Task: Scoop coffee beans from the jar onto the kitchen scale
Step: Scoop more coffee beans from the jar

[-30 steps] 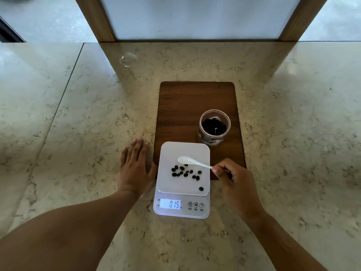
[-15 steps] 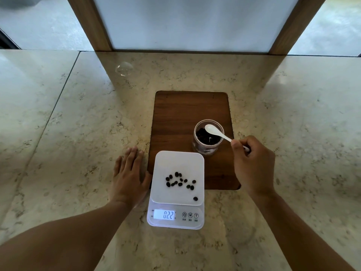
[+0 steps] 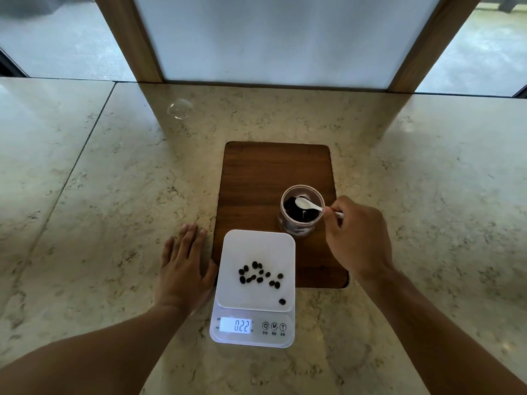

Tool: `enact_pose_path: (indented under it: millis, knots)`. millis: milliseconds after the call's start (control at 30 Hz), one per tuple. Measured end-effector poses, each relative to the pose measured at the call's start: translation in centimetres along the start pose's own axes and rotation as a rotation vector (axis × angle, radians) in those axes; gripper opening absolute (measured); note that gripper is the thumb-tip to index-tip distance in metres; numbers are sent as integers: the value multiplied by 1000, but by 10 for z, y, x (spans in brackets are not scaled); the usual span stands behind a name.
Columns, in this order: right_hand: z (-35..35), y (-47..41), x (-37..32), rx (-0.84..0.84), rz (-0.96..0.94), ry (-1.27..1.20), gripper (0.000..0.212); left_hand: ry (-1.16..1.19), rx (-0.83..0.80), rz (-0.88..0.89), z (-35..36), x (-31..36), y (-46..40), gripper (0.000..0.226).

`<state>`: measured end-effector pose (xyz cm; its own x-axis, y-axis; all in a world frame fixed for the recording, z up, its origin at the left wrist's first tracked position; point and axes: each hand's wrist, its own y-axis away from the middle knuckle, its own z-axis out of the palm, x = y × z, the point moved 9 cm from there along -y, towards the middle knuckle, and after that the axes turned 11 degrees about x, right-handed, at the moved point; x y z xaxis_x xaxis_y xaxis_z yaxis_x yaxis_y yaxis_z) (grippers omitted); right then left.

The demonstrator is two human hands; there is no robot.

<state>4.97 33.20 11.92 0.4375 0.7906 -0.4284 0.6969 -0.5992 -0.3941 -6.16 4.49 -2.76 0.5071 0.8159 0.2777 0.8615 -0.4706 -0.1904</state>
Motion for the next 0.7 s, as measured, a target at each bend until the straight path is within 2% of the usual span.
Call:
enact_pose_path:
  millis: [167,433,700]
  knots:
    - [13,-2,7,-49,9,85,17,1,-6,1,0,0,0,71]
    - [22,-2,18,-118,104,7,17,-2,-6,-4,1,-1,0,70]
    - [19,-3,17,-145,92,11,18,-7,-4,3,3,-3,-1,70]
